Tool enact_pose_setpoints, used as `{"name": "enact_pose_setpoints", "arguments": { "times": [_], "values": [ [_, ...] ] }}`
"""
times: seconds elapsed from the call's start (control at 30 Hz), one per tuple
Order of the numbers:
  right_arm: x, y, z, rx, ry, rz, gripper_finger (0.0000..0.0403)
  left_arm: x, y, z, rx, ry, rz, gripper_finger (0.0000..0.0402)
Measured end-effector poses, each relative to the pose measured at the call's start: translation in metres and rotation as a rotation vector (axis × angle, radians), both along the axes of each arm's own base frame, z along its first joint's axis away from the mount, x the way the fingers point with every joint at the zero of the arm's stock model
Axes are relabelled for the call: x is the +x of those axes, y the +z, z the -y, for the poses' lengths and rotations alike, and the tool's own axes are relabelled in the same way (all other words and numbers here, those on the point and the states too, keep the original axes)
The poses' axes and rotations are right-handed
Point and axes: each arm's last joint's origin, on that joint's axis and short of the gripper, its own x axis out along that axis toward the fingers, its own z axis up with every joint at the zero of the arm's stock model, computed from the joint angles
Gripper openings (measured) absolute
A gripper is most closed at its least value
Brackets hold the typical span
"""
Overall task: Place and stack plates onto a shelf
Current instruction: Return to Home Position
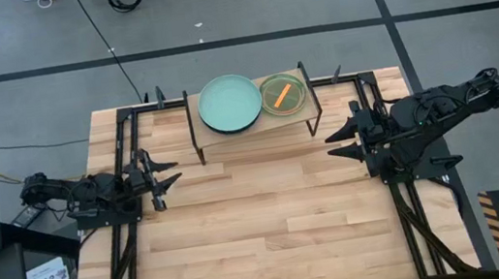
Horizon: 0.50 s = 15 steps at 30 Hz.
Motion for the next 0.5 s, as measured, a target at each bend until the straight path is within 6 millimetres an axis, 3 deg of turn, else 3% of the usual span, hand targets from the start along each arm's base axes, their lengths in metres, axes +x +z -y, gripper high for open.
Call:
{"name": "enact_pose_setpoints", "arguments": {
  "times": [0.5],
  "values": [
    [0.0003,0.0004,-0.0001,0.001,0.0,0.005,0.0155,0.0002,-0.0026,-0.0047,0.021,0.049,-0.03,0.0155]
  ]
}}
